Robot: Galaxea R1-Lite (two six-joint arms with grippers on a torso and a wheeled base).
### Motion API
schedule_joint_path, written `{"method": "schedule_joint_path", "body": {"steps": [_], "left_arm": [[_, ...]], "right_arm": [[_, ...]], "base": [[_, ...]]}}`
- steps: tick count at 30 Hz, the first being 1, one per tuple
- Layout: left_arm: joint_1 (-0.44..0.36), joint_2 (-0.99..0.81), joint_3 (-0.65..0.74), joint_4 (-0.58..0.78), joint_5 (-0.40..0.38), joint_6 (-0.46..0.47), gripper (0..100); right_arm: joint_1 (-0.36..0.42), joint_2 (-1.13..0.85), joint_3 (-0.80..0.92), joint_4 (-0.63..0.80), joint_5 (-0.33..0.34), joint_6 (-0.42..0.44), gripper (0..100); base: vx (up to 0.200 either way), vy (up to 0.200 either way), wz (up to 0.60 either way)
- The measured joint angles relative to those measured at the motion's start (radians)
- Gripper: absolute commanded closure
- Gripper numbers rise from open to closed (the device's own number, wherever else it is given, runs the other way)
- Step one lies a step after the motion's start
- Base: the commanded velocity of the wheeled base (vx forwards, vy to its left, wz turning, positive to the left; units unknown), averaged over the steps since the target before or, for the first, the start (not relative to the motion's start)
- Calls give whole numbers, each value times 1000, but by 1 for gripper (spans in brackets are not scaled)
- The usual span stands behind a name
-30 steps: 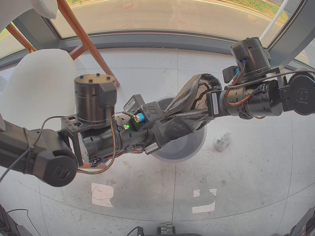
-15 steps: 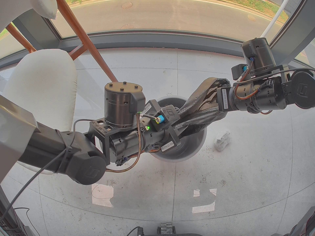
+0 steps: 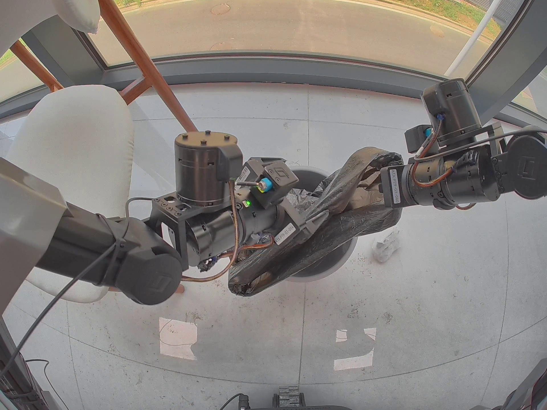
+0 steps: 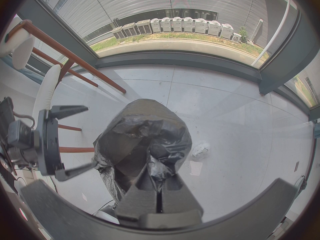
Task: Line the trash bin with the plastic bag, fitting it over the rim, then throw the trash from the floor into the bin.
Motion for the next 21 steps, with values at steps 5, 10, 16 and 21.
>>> {"method": "schedule_joint_path", "body": {"steps": [5,10,16,21], "left_arm": [[18,22,-9,-8,-6,-3,0],[12,43,1,-19,-34,-4,0],[-5,59,35,-27,-58,-3,0],[3,67,67,-54,-74,1,0]], "right_arm": [[4,-1,-3,0,0,-1,100],[0,-4,-1,2,0,-1,100],[-8,-9,-5,0,0,-1,100],[-10,-15,-12,0,1,0,100]], "base": [[0,0,0],[0,0,0],[0,0,0],[0,0,0]]}}
